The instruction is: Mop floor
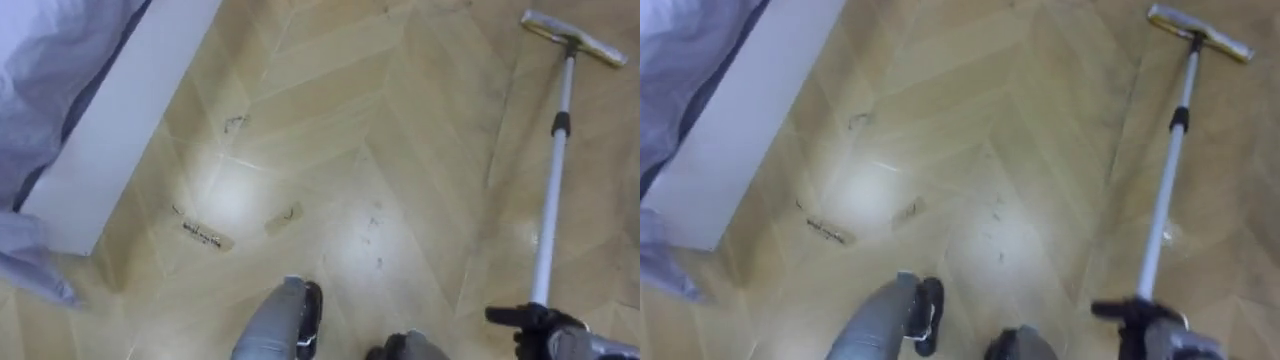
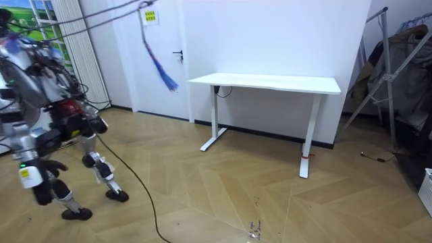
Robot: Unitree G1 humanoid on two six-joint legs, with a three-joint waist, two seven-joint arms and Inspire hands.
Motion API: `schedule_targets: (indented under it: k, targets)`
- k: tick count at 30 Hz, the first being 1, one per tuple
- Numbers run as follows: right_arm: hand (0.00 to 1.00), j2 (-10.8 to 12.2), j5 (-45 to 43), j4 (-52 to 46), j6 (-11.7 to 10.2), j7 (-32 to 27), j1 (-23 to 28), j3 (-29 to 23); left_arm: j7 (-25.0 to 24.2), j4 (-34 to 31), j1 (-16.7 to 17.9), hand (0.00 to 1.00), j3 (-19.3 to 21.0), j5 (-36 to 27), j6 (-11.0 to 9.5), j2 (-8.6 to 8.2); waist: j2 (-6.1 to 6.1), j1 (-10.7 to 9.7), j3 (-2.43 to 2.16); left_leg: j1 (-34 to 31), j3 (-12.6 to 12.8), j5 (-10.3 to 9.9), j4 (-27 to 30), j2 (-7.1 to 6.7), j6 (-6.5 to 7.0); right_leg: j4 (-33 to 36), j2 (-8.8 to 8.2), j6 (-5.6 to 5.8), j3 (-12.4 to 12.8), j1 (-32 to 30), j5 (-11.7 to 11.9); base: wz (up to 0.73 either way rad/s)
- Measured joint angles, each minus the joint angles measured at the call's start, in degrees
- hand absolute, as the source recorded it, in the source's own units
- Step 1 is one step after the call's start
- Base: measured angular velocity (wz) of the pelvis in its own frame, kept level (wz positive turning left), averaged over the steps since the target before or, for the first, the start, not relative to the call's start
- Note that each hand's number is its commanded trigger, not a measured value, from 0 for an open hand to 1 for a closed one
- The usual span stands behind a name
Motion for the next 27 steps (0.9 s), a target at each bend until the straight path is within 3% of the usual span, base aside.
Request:
schedule_targets:
  k: [1,2,3,4,6,7,8,10,11,13,14,15,16,17,19,20,22,23,24,25,26,27]
  targets:
    - [1.0,-0.3,-0.2,1.5,0.1,-0.2,3.5,0.3,-0.1,-0.5,-0.5,0.0,0.2,0.3,-0.4,-0.46,1.05,-0.1,-0.4,1.1,0.1,-1.9,1.0,-1.26,1.09,5.1,-0.16,1.1,1.8,-1.5,2.7,0.42]
    - [1.0,-0.4,-0.2,2.1,0.1,-0.4,5.2,0.8,-0.1,-1.0,-0.6,0.0,0.3,0.6,-0.5,-0.58,1.71,-0.4,-0.63,1.6,-0.1,-2.9,1.5,-1.78,1.47,8.0,-0.19,1.26,2.6,-2.4,4.8,0.26]
    - [1.0,0.1,-0.1,2.5,0.1,-1.4,8.9,1.5,-0.1,-1.9,-0.6,0.0,1.0,0.6,-1.2,-0.7,2.98,-1.3,-1.29,2.8,-0.5,-4.6,2.0,-2.66,2.14,12.7,0.07,1.48,4.4,-4.3,8.2,0.09]
    - [1.0,1.3,-0.1,2.4,0.0,-2.5,11.3,1.5,0.1,-2.9,-0.6,0.0,1.8,0.6,-2.1,-0.68,3.28,-1.4,-1.36,4.0,-1.0,-5.8,1.8,-3.43,2.39,15.1,1.02,1.71,5.7,-7.1,8.6,-0.07]
    - [1.0,3.5,-0.4,2.4,0.0,-3.6,13.0,1.5,0.5,-3.0,-0.7,0.0,2.1,0.7,-2.7,-0.77,3.72,-2.4,-0.91,6.1,-3.0,-6.8,1.5,-4.61,2.15,13.9,2.56,1.73,5.9,-11.5,7.9,-0.36]
    - [1.0,4.6,-0.4,2.4,0.0,-4.2,13.7,1.5,0.5,-3.0,-0.7,0.0,2.0,0.8,-2.6,-1.16,4.42,-3.0,-0.64,7.9,-5.1,-7.5,1.2,-5.3,1.85,8.7,3.64,1.45,4.8,-13.2,7.9,-0.41]
    - [1.0,5.1,-0.5,2.1,0.0,-4.5,14.1,1.5,0.5,-3.0,-0.7,0.0,2.1,0.8,-2.6,-1.45,4.55,-3.1,-0.69,8.5,-6.2,-7.8,1.0,-5.69,1.52,5.2,3.95,1.19,4.4,-13.9,8.1,-0.42]
    - [1.0,6.5,-1.6,1.5,0.8,-4.7,14.1,0.7,0.6,-2.9,-0.5,0.0,2.0,1.2,-2.3,-2.25,4.13,-3.5,-0.39,11.7,-9.1,-9.8,0.0,-7.33,0.77,-7.5,4.23,-0.24,3.8,-13.9,11.4,-0.27]
    - [1.0,6.5,-1.6,1.1,1.6,-4.7,13.7,0.4,0.6,-2.9,-0.5,0.0,1.9,1.1,-2.1,-2.35,4.12,-3.7,-0.44,12.2,-9.6,-10.5,0.2,-7.55,0.66,-7.4,4.12,-0.49,3.6,-13.5,11.9,0.0]
    - [1.0,6.0,-3.1,0.8,4.4,-5.3,10.4,-1.5,0.7,-2.4,-0.4,0.0,1.8,0.9,-1.9,-2.33,3.64,-3.8,-0.42,14.0,-9.2,-12.0,1.4,-7.39,-0.64,-5.9,2.9,-2.04,2.1,-11.6,12.8,0.1]
    - [1.0,5.4,-3.6,0.9,5.3,-5.6,8.7,-2.1,0.8,-2.4,-0.4,0.0,1.8,0.8,-1.7,-2.35,3.57,-3.7,-0.4,14.0,-8.8,-12.2,2.5,-7.18,-0.9,-5.1,2.56,-2.92,1.7,-11.3,12.4,0.05]
    - [1.0,4.1,-3.9,0.9,6.4,-6.0,4.8,-2.7,1.2,-2.5,-0.4,0.0,1.8,0.0,-1.3,-2.25,3.13,-3.6,-0.27,13.7,-6.8,-12.2,4.7,-6.15,-1.42,-3.5,2.57,-3.34,1.7,-11.2,10.9,-0.05]
    - [1.0,2.7,-4.0,0.7,6.8,-5.9,-0.1,-2.6,1.4,-2.6,-0.4,0.0,1.6,-1.1,-1.2,-1.8,2.15,-3.0,0.16,13.1,-4.6,-11.6,7.3,-5.02,-2.48,-2.2,2.94,-3.64,2.1,-11.3,9.7,-0.12]
    - [1.0,2.0,-4.0,0.5,6.8,-5.9,-2.5,-2.5,1.4,-2.7,-0.4,0.0,1.5,-1.7,-1.2,-1.49,1.72,-2.5,0.28,12.5,-4.1,-11.1,8.8,-4.57,-3.45,-1.8,3.16,-3.84,2.2,-11.3,9.2,-0.14]
    - [1.0,0.3,-3.0,-1.3,4.5,-5.0,-9.4,-2.2,1.6,-2.7,-0.3,0.0,0.8,-1.7,-1.0,0.3,-0.28,-1.7,0.29,9.2,-3.2,-7.1,15.4,-2.66,-8.3,-1.3,4.1,-4.37,2.2,-10.9,8.0,0.05]
    - [1.0,0.0,-2.9,-2.4,3.8,-4.8,-10.4,-2.2,1.6,-2.7,-0.2,0.0,0.8,-1.6,-0.9,0.7,-0.75,-1.3,0.29,8.0,-3.2,-6.2,16.9,-2.16,-8.46,-1.4,4.53,-4.14,2.3,-10.6,8.0,0.33]
    - [1.0,-0.8,0.9,-3.2,1.2,-2.8,-11.5,-2.6,1.6,-2.7,0.0,0.0,0.8,-0.7,-0.9,1.55,-1.29,-0.5,0.17,3.1,-4.2,-6.7,12.6,-0.7,-7.49,-3.0,6.16,-4.34,3.0,-8.4,7.2,0.66]
    - [1.0,-0.8,1.8,-2.8,1.1,-2.5,-11.0,-2.8,1.5,-2.7,0.2,0.0,0.8,-0.2,-0.9,1.62,-1.27,-0.3,0.14,2.1,-4.4,-6.6,9.9,-0.43,-7.38,-4.0,6.62,-4.24,3.5,-7.4,7.2,0.86]
    - [1.0,-0.4,2.8,-2.8,1.1,-1.8,-8.8,-3.7,0.9,-2.8,0.6,0.0,0.8,0.4,-0.9,1.8,-1.71,-0.2,-0.14,0.7,-4.5,-5.4,2.6,-0.56,-7.29,-5.8,7.28,-3.63,4.7,-5.9,6.8,0.82]
    - [1.0,-0.4,3.7,-2.6,1.0,-1.1,-5.4,-3.8,-0.1,-3.1,1.0,0.0,0.8,1.0,-0.7,1.61,-1.79,0.2,-0.17,0.7,-4.4,-1.5,-2.1,-0.62,-5.9,-7.1,7.72,-2.78,5.7,-3.9,6.2,0.73]
    - [1.0,-0.3,4.2,-2.1,0.9,-0.5,-3.7,-3.6,-0.4,-3.1,1.2,0.0,0.8,1.2,-0.5,1.28,-1.45,0.2,-0.22,1.7,-3.6,-0.3,-2.8,-0.2,-4.69,-7.6,8.11,-2.3,6.4,-3.4,5.8,0.61]
    - [1.0,-0.4,4.4,-0.4,0.3,0.2,0.2,-3.4,-1.3,-2.9,1.5,0.0,1.0,2.4,0.2,0.2,-0.71,0.2,-0.17,3.7,-1.3,-0.1,-3.4,0.78,-1.83,-8.0,7.92,-1.25,7.4,-1.2,4.9,0.32]
